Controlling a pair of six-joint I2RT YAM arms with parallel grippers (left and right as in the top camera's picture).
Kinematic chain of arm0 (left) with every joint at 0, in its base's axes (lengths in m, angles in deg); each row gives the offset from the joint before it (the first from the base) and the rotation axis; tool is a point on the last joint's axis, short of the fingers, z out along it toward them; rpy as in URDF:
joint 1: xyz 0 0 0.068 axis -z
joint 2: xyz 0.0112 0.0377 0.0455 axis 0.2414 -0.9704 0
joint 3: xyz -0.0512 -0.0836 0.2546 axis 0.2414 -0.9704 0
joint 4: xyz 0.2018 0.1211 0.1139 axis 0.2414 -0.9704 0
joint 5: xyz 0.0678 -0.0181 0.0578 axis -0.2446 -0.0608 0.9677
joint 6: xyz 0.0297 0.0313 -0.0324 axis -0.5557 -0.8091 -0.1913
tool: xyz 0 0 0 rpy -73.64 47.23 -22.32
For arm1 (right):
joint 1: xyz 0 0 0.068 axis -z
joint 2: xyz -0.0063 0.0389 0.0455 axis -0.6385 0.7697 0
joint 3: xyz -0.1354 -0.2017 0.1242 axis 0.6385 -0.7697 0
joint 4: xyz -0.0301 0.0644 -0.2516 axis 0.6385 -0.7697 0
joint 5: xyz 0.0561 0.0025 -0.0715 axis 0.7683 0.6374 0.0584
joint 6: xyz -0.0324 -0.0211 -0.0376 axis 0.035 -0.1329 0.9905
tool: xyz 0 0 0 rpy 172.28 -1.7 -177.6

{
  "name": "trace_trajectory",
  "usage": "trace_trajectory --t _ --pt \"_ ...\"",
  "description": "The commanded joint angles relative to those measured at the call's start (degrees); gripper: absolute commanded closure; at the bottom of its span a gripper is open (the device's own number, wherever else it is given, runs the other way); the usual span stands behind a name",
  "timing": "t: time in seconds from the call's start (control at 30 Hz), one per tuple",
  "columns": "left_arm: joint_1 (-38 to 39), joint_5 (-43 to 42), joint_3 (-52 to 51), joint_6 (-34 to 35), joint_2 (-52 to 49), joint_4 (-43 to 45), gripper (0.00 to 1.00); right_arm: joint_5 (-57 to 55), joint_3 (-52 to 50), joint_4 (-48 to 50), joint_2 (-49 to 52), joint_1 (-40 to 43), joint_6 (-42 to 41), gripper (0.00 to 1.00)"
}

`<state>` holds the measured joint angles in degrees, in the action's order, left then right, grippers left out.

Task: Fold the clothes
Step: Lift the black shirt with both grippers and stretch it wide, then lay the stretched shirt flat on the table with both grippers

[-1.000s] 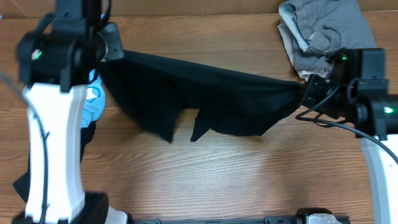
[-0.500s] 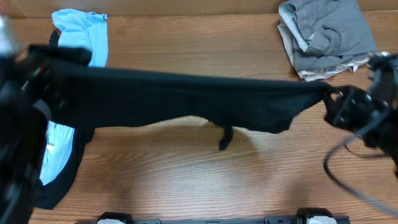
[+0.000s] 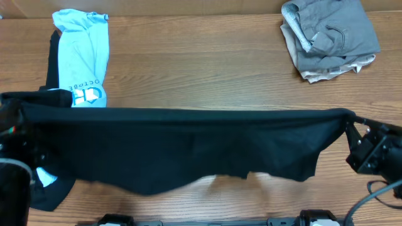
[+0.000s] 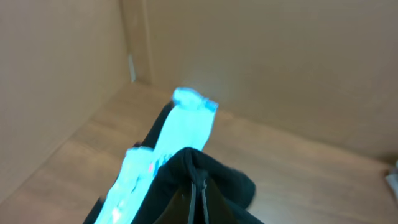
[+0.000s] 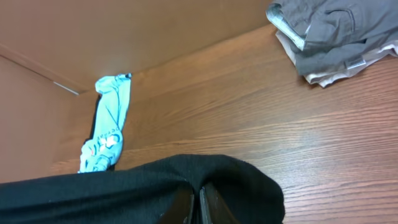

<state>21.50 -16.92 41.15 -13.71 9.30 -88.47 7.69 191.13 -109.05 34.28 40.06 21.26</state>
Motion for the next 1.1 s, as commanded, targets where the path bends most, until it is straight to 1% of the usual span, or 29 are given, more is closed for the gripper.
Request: trace_trajectory --t 0.0,0.23,0.47,0.57,0.8,0.93,1.07 --pt "0.0 8.9 -2.2 2.6 -4.2 -1.8 0.96 -4.3 0.5 0.2 4.4 1.0 1.5 0.96" --pt "0.0 8.7 -8.8 5.2 -13.9 -2.9 0.96 -4.3 0.4 -0.4 16.3 0.7 4.5 0.96" --pt "0.0 8.7 -13.1 6.6 -28.6 -0.6 0.96 -4.3 0.4 1.5 32.5 -0.9 6.8 0.96" --pt "0.0 8.4 -13.1 6.6 -35.8 3.9 0.96 -4.3 0.3 4.1 39.9 -1.3 7.6 0.96" --pt "0.0 8.2 -13.1 5.5 -50.6 17.4 0.96 -4.3 -0.6 13.6 54.9 -1.4 7.9 0.96" --pt "0.0 8.1 -13.1 5.5 -56.9 22.6 0.96 -4.3 -0.6 19.6 61.3 -1.4 7.9 0.96" --pt "0.0 7.8 -13.1 5.6 -61.4 26.0 0.96 -4.3 -0.6 25.4 65.1 -1.9 7.8 0.96"
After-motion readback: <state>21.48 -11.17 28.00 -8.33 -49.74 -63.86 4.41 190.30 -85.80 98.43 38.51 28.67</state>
